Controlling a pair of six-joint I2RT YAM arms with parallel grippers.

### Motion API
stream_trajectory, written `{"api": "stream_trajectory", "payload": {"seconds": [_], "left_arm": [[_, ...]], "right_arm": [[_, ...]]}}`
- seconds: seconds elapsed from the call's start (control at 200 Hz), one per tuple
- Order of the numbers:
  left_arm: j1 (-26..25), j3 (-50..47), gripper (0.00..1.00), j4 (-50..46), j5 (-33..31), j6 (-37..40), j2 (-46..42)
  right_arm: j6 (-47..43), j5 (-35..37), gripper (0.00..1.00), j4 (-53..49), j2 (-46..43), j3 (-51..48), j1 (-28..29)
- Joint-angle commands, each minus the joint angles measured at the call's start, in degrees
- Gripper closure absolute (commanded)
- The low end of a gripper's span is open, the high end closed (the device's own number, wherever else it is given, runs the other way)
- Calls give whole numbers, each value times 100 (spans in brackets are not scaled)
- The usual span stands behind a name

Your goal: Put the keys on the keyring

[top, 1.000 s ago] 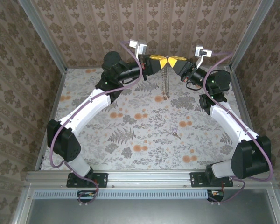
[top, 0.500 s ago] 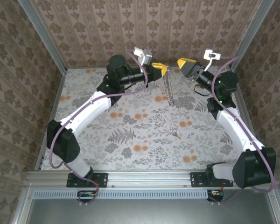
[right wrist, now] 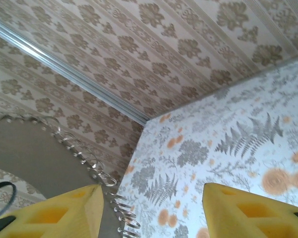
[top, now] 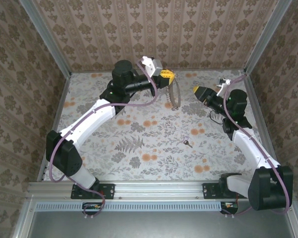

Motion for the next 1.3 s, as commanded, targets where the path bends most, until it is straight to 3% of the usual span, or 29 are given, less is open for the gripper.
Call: {"api": "stream_trajectory", "payload": {"seconds": [0.0, 0.295, 0.745, 0.985, 1.295], "left_arm": [[36, 138, 100, -2, 23, 318, -200], [37, 43, 100, 28, 43, 157, -269], [138, -764, 100, 422, -370, -343, -493], [212, -1460, 100, 984, -653, -666, -704], [281, -1970, 100, 1118, -838, -667, -1108]], "right_arm": [[-185, 26, 44, -127, -100, -81, -20], [-389, 44, 44, -617, -109, -148, -20], [-1155, 860, 51, -3419, 152, -95, 62], [-1402, 1553, 59, -4349, 738, 1, 628], [-1297, 2442, 68, -4726, 1478, 169, 1628]]}}
